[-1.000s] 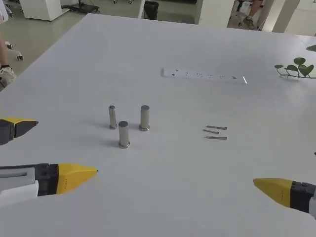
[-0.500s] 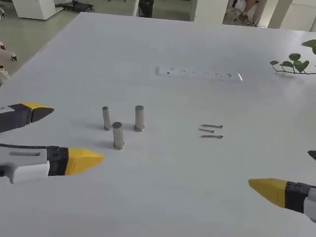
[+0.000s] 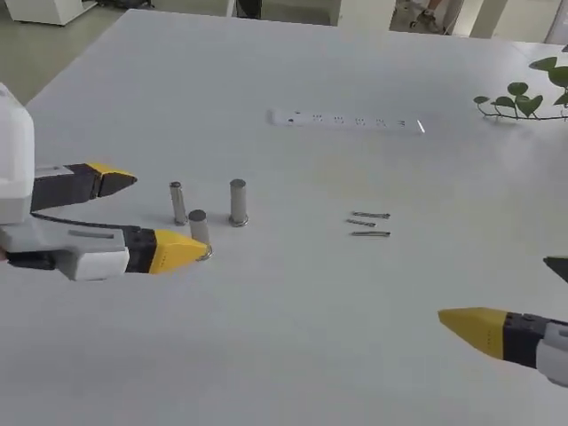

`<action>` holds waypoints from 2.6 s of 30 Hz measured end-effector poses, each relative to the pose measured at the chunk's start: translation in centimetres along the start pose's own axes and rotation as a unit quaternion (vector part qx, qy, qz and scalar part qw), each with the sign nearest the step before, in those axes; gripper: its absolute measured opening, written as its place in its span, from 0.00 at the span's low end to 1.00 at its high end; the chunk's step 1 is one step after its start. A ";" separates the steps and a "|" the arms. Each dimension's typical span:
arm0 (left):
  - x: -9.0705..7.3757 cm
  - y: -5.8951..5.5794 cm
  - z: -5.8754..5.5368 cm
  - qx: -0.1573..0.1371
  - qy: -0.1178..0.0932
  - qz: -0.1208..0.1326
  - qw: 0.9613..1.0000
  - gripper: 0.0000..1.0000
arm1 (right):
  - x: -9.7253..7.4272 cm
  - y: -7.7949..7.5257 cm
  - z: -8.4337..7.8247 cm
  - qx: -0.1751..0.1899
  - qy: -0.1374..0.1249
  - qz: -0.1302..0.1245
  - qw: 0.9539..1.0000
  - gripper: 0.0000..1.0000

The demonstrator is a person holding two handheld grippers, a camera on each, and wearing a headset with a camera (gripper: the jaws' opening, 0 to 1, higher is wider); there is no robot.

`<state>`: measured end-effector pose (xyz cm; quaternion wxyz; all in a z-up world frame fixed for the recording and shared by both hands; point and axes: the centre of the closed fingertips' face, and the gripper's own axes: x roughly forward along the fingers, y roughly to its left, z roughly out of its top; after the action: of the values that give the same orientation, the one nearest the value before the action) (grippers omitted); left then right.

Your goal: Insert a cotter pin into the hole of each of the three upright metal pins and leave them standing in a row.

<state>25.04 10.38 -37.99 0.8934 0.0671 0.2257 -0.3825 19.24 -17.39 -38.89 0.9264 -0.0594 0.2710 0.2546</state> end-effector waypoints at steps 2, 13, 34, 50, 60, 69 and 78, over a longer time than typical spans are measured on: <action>0.4 0.1 -0.1 -0.002 0.002 -0.003 1.000 0.67 | 0.0 0.0 0.0 0.000 0.000 0.000 1.000 0.86; 3.4 1.2 -2.7 -0.012 0.034 0.005 0.999 0.52 | 0.0 0.2 -0.3 0.000 0.006 0.001 1.000 0.86; 7.2 1.8 -4.4 -0.028 0.051 -0.001 0.998 0.34 | 0.3 0.1 -1.1 0.011 0.016 0.003 1.000 0.85; 8.5 2.2 -5.0 -0.034 0.051 0.004 0.998 0.22 | 0.5 -0.1 -1.6 0.016 0.022 0.003 1.000 0.85; 8.5 2.7 -5.0 -0.029 0.046 0.010 0.998 0.12 | 0.6 -0.1 -1.6 0.015 0.023 0.006 1.000 0.84; 8.5 3.2 -4.8 -0.035 0.040 0.031 0.998 0.10 | 0.5 -0.1 -1.4 0.012 0.020 0.006 1.000 0.84; 8.3 2.7 -4.9 -0.041 0.044 0.043 0.997 0.10 | 0.3 0.1 -0.4 0.005 0.008 0.009 1.000 0.84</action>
<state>30.25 8.33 -46.28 0.9003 0.0565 0.2774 -0.3307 19.21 -17.25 -39.41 0.9221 -0.0539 0.2803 0.2613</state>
